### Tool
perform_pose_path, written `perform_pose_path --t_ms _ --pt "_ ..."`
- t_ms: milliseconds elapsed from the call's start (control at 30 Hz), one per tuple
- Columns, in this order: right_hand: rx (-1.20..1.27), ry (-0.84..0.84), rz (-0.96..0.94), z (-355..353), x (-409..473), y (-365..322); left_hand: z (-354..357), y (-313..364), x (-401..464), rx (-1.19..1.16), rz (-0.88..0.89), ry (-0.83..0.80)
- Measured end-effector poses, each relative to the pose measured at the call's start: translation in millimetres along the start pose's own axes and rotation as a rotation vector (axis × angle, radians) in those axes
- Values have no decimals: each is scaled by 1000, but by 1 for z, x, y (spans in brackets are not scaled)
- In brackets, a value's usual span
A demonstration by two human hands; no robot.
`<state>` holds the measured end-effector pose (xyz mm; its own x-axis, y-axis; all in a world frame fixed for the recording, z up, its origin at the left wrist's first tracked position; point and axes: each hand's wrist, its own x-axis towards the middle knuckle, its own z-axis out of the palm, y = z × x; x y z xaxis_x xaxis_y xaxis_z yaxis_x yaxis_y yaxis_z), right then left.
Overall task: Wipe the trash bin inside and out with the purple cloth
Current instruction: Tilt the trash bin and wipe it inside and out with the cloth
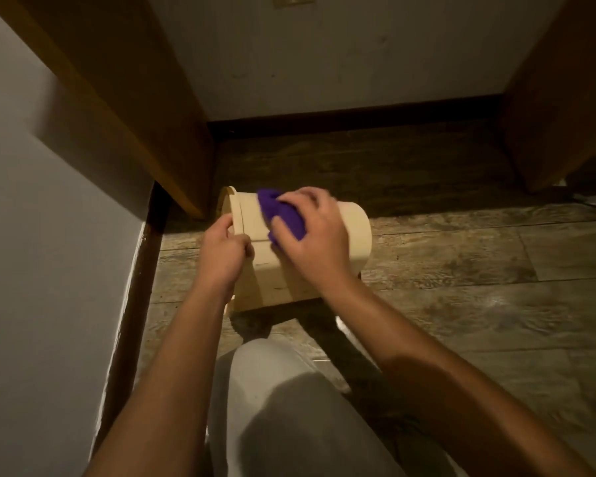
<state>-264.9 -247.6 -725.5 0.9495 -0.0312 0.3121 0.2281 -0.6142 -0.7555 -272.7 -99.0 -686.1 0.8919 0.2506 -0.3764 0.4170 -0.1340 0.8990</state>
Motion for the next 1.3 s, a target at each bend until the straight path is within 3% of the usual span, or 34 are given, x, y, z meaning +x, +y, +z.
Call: perform_pose_path --t_ms 133,267,600,700,833,1000,1100,1167,1300 --pt "-151 -15 -19 34 -18 1 -4 -7 -3 6 -60 18" --pt "-226 20 158 26 -7 36 -17 -20 -5 18 -134 35" --pt "-492 -60 436 -23 56 104 -15 -23 -16 77 -46 -45" --pt "-501 -5 547 -48 56 121 -14 -21 -17 103 -5 -59" --pt "-348 168 598 -78 43 128 -12 -18 -17 131 17 -61" --pt "32 222 534 -81 54 83 -8 0 -15 176 126 -19" --pt "239 259 505 -66 55 45 -2 10 -14 235 211 -140" --pt "302 266 447 -50 50 24 1 9 -15 264 228 -215" --pt "351 238 415 -16 31 7 -2 -6 -13 299 166 -116"
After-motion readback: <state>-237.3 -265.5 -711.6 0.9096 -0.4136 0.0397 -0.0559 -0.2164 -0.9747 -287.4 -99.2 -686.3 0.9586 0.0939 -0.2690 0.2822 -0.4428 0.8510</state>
